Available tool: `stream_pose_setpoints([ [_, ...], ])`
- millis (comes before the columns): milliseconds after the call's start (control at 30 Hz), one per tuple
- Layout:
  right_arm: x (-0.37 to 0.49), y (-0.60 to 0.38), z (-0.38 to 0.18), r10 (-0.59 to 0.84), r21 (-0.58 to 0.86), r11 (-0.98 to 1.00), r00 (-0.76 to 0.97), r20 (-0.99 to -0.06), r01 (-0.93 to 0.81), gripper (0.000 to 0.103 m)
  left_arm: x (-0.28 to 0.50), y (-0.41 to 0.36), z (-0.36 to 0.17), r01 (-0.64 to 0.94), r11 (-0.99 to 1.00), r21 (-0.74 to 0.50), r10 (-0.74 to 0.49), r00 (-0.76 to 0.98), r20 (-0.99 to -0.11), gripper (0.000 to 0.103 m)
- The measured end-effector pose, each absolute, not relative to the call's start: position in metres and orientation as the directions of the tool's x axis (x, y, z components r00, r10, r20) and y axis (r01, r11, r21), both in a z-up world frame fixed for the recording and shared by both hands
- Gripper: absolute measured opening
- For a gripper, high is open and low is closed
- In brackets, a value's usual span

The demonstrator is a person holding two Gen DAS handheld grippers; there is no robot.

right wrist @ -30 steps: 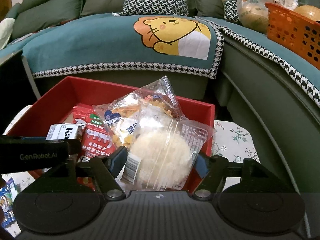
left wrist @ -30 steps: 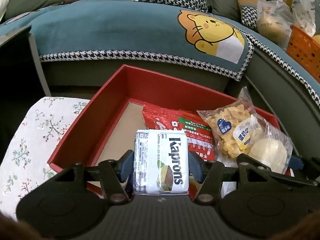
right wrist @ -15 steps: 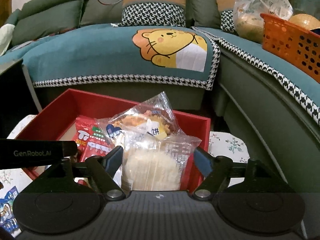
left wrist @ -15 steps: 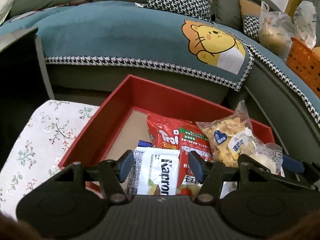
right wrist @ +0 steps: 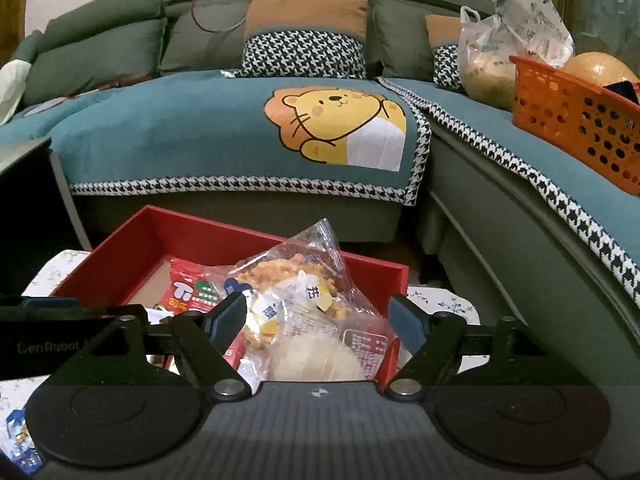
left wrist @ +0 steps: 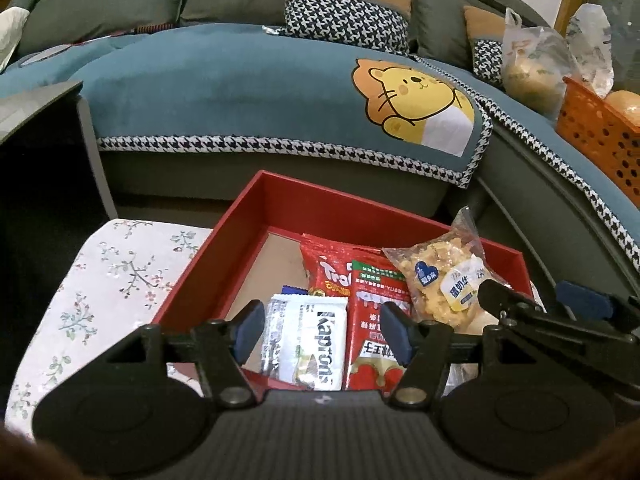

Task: Organize snacks
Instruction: 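Open both tools to drop the bun pouch and Kaprons wafer into the box, then move both tools back toward the blue packet and gold foil packet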

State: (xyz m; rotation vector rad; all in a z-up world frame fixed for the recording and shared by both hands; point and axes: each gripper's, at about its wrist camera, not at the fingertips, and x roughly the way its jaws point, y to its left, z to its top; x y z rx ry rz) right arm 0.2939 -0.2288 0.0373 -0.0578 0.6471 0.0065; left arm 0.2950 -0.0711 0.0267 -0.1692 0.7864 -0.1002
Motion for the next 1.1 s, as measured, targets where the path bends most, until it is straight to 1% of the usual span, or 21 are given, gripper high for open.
stream_pose_setpoints([
  [133, 0.287, -0.222, 0.045, -0.013, -0.071, 0.997, 0.802, -0.597, -0.037, 0.083, 0.286, -0.065, 0.033, 0.023, 0.982, -0.187, -0.147, 0.709, -0.690, 0.074],
  [567, 0.264, -0.203, 0.060, -0.002, -0.103, 0.992, 0.807, -0.590, -0.073, 0.083, 0.261, -0.047, 0.043, 0.024, 0.984, -0.177, -0.141, 0.712, -0.688, 0.075],
  [767, 0.245, -0.193, 0.064, 0.017, -0.118, 0.987, 0.807, -0.590, -0.107, 0.086, 0.246, -0.039, 0.042, 0.030, 0.985, -0.167, -0.140, 0.703, -0.697, 0.075],
  [1100, 0.216, -0.167, 0.053, 0.065, -0.159, 0.964, 0.769, -0.636, -0.213, 0.087, 0.225, -0.012, 0.032, 0.020, 0.985, -0.171, -0.142, 0.657, -0.740, 0.078],
])
